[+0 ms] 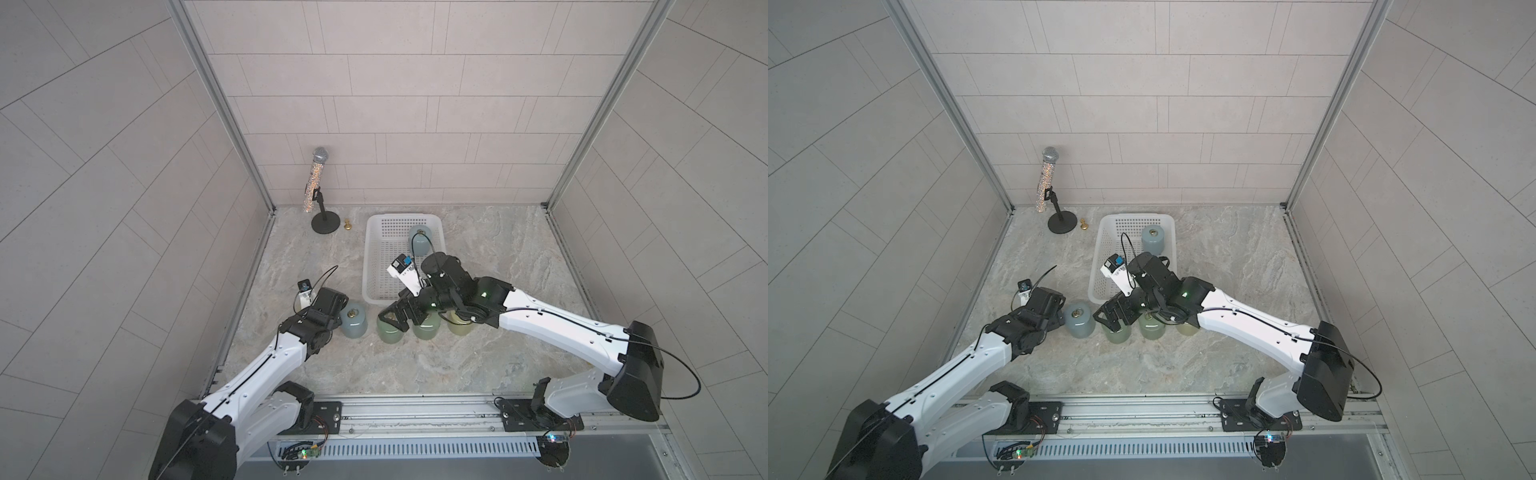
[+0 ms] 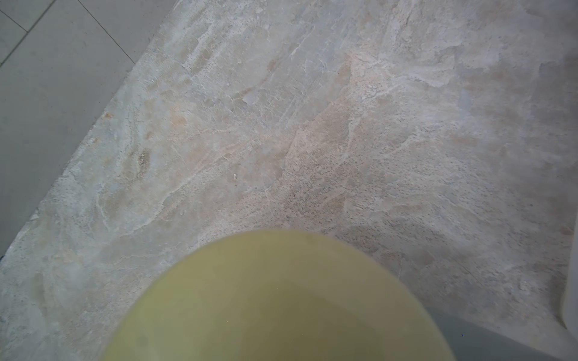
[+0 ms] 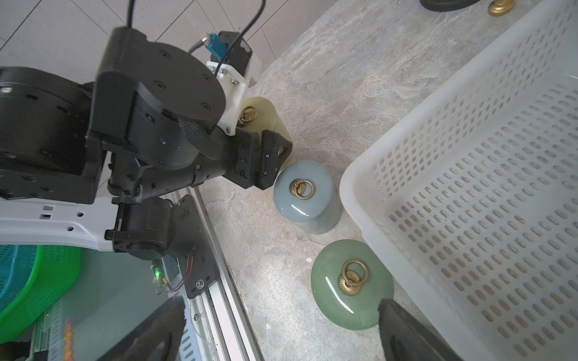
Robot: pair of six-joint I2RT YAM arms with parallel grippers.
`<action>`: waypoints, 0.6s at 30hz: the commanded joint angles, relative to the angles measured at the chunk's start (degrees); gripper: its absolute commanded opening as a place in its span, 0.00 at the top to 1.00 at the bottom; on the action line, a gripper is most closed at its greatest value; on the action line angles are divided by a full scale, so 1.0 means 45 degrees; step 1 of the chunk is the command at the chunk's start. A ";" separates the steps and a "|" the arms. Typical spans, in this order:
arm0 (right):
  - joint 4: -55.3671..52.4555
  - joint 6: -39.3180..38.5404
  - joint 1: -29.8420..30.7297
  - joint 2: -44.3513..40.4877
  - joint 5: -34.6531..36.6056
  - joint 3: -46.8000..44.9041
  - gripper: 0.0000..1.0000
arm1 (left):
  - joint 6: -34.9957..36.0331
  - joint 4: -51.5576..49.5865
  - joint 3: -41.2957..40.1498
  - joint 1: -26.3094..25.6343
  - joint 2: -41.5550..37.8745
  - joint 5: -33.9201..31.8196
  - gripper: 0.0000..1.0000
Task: Take the tea canister out of the basket
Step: Place the tea canister at the center of the board.
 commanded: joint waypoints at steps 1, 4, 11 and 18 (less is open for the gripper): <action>-0.0294 -0.0039 0.0064 -0.0342 0.0250 -0.0025 0.00 | -0.0205 0.1539 0.0032 0.0117 0.0375 -0.0544 0.17; -0.0343 -0.0074 0.0074 -0.0332 0.0321 -0.0047 0.00 | -0.0219 0.1924 -0.0049 0.0271 0.0727 -0.0538 0.17; -0.0420 -0.0094 0.0074 -0.0352 0.0419 -0.0092 0.00 | -0.0216 0.2501 -0.0163 0.1076 0.1334 0.0027 0.17; -0.0438 -0.0148 0.0074 -0.0249 0.0371 -0.0043 0.00 | -0.0324 0.2739 -0.0086 0.1240 0.1879 0.0359 0.17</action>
